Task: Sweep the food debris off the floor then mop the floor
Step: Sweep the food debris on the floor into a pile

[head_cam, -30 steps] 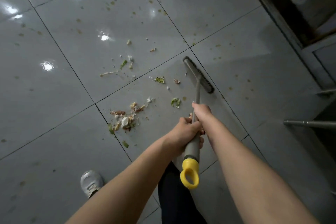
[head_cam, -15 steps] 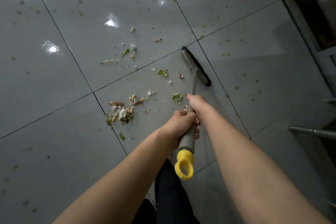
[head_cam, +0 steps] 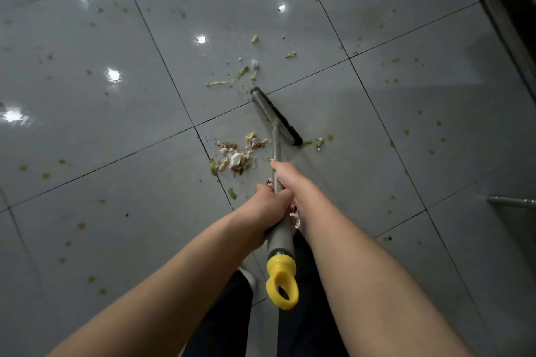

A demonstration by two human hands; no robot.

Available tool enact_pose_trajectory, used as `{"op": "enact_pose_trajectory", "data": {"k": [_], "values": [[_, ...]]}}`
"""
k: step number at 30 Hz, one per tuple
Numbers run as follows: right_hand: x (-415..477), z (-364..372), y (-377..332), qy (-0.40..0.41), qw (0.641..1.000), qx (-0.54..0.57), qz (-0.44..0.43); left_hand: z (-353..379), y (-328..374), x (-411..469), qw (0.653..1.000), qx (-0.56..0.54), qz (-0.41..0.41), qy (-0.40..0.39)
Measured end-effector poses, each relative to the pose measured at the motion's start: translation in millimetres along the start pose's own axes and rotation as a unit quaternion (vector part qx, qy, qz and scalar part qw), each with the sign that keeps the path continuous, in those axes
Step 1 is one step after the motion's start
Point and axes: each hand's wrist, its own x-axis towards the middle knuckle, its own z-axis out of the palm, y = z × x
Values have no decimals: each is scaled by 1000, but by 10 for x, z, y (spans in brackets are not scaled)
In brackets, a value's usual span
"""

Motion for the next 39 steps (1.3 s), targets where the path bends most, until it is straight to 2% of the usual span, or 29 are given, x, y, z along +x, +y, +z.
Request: {"op": "enact_pose_trajectory", "data": {"k": [4,9,15,19,23,29,34,39], "values": [[-181,101,15,5,999,-8,-37,-106,-63,-174,1000,2,27,-13],[-319,-118,-69,44,996,-38,-74,63,-98,-318,996,-41,66,-50],[-92,-459,-162,86,993,-36,-65,271,42,-90,991,-63,62,-99],[131,-502,-119,75,995,-54,-42,338,78,150,993,-69,31,-86],[189,-379,61,46,999,-26,-5,262,-25,164,998,-31,18,-56],[-137,82,262,-9,1000,14,10,-101,-149,-177,997,80,-6,-10],[-528,456,484,-53,998,41,7,-377,-386,-544,996,85,-7,15],[-814,384,628,0,999,6,-41,-324,-603,-726,996,91,18,0]]}}
